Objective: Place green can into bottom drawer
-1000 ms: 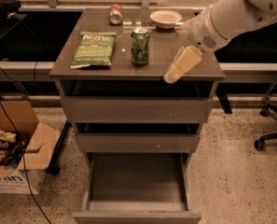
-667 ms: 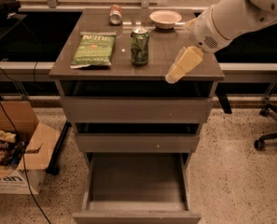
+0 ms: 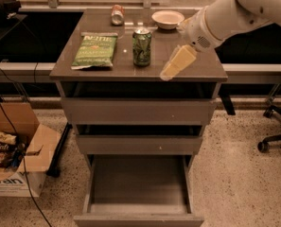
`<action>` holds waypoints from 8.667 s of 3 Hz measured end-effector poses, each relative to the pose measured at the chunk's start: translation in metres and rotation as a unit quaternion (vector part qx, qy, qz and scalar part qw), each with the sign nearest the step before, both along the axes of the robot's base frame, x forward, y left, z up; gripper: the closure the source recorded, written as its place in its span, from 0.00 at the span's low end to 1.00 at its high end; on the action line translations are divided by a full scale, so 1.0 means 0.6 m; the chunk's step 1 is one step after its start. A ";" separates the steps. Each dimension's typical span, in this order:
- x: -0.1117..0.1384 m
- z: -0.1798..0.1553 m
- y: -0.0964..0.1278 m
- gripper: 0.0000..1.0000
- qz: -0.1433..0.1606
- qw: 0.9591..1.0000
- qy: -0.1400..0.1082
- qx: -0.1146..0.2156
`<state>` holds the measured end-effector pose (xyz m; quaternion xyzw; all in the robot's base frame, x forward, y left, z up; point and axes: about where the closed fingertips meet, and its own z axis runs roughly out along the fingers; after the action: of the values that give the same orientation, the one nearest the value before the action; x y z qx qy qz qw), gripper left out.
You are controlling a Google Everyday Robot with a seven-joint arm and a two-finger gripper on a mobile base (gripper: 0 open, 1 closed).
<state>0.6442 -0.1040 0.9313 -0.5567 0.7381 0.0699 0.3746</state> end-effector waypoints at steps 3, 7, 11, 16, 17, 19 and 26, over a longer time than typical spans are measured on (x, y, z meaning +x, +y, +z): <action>0.128 -0.068 0.091 0.00 0.026 0.996 -0.009 0.085; 0.220 -0.083 0.159 0.50 0.034 0.980 0.003 0.195; 0.001 0.044 0.085 1.00 0.116 0.976 -0.024 0.180; -0.174 -0.219 0.003 1.00 0.092 0.969 0.022 0.229; -0.179 -0.274 0.020 1.00 0.089 0.966 0.042 0.239; -0.202 -0.450 0.042 1.00 0.063 0.954 0.057 0.287; -0.217 -0.836 -0.051 1.00 -0.045 0.915 0.014 0.400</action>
Offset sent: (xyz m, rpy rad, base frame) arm 0.0814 0.0459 -0.0366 0.1868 -0.0416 0.0287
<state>0.5141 -0.1344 0.4296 -0.3256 0.6781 0.3498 0.5584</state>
